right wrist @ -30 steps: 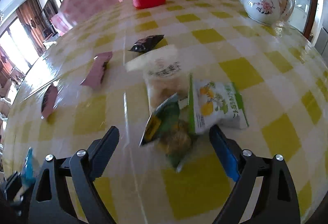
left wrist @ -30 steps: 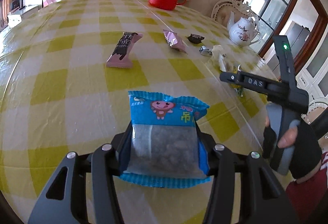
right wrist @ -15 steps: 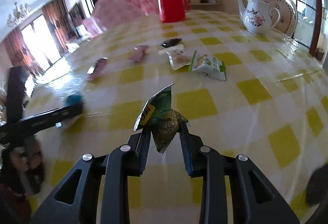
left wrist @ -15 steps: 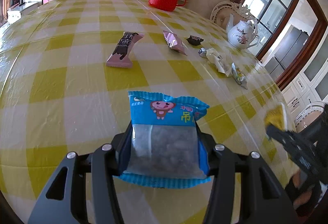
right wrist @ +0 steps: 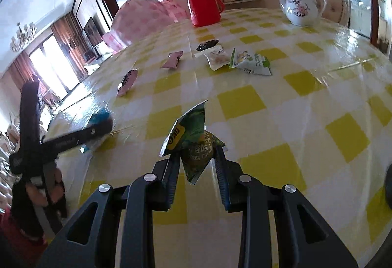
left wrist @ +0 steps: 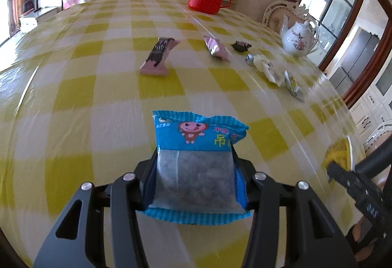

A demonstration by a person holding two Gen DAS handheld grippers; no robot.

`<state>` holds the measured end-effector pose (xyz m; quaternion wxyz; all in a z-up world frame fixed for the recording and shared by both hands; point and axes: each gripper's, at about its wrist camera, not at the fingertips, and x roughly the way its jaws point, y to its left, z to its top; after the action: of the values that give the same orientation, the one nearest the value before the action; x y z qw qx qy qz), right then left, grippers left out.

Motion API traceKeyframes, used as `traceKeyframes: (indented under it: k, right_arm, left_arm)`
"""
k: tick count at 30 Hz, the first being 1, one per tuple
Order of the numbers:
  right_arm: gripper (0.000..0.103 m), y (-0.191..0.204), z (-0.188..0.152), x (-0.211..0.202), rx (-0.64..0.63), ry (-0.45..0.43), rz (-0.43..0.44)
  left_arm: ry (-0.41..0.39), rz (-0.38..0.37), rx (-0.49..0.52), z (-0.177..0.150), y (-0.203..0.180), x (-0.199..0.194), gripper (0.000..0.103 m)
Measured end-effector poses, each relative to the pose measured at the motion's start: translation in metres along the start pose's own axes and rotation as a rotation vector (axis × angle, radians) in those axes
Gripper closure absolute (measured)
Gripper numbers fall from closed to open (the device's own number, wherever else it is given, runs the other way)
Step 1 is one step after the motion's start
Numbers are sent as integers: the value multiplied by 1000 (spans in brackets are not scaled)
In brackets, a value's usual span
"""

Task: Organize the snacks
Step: 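Carry both held snacks off the table over the purple-rimmed box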

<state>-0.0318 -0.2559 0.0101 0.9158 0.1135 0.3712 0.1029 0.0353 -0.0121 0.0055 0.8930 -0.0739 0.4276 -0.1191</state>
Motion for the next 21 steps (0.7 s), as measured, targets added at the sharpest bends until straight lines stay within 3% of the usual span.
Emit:
traceKeyframes:
  k: [5,11,21]
  right_arm:
    - [74,-1,-4,-4,27,19,49]
    - [74,13,-28,-26,32,16,114]
    - [73,54,-65,-54,-47,20,150]
  left_arm:
    - [21,17,-41,-28,-7,-37,53]
    - [-26,50,-10,-71,-6,-83,53]
    - [-48,87,28,-123,11,-116,53]
